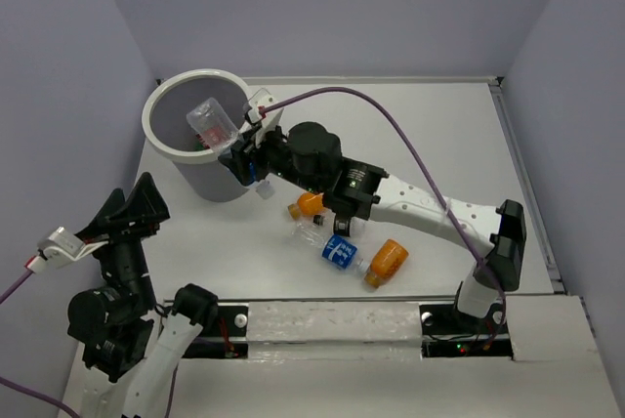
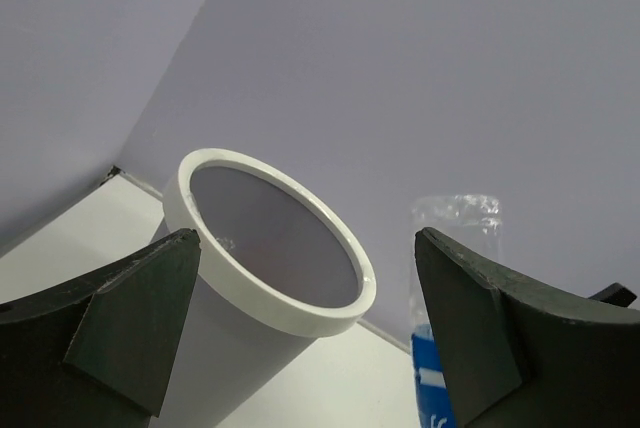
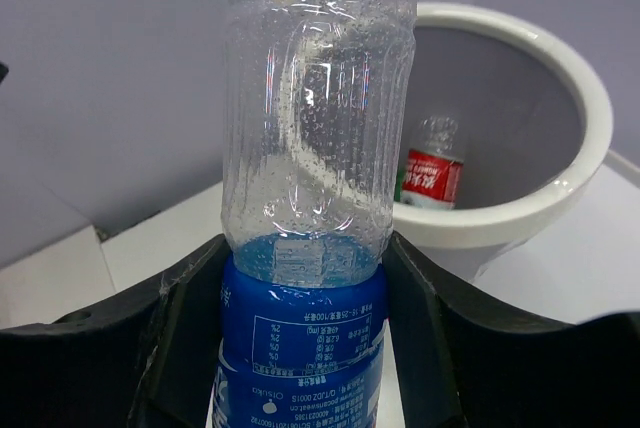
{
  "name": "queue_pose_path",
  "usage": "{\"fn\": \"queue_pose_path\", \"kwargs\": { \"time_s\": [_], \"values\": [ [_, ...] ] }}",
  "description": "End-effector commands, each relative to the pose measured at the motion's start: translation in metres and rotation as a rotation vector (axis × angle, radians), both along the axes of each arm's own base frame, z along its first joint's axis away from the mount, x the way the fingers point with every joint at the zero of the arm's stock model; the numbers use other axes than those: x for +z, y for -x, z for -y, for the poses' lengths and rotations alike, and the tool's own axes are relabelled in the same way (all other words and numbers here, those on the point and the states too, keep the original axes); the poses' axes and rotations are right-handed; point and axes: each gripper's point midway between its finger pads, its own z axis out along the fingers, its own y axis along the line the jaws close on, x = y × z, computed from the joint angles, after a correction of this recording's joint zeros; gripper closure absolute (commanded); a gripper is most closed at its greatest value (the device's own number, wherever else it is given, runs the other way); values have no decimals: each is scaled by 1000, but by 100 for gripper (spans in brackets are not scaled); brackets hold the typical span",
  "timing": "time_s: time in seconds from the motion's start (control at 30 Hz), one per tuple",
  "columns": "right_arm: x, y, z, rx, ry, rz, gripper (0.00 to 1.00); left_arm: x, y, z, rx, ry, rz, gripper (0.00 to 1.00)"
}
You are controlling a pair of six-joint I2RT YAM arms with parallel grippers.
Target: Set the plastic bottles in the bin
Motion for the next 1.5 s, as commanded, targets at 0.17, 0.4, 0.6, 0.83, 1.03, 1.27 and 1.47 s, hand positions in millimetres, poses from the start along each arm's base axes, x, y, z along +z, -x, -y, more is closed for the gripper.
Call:
{"fn": "queue_pose_path", "kwargs": {
  "time_s": [0.17,0.4,0.6,0.83,1.03,1.27,1.47],
  "values": [
    [135,-55,4,-45,-457,331,51,-4,-30,31,-93,-76,-57,1],
    [154,-98,-27,-77,-564,445,52,-4,-33,40,-131,-96,-54,1],
    [123,-126,-65,-58,-573,413,53,-4,-32,40,-134,-102,-55,1],
    [105,-133,-65,-62,-511,385,16,-5,-34,44,-149,-108,-59,1],
    [114,-135,-54,-56,-490,379,6,-7,-38,48,-161,-118,-68,1],
    [136,-120,1,-134,-447,361,9,-7,-49,70,-244,-184,-73,1],
    [13,-105,104,-417,-264,41,22,-15,-60,153,-620,-369,-66,1]
  ]
}}
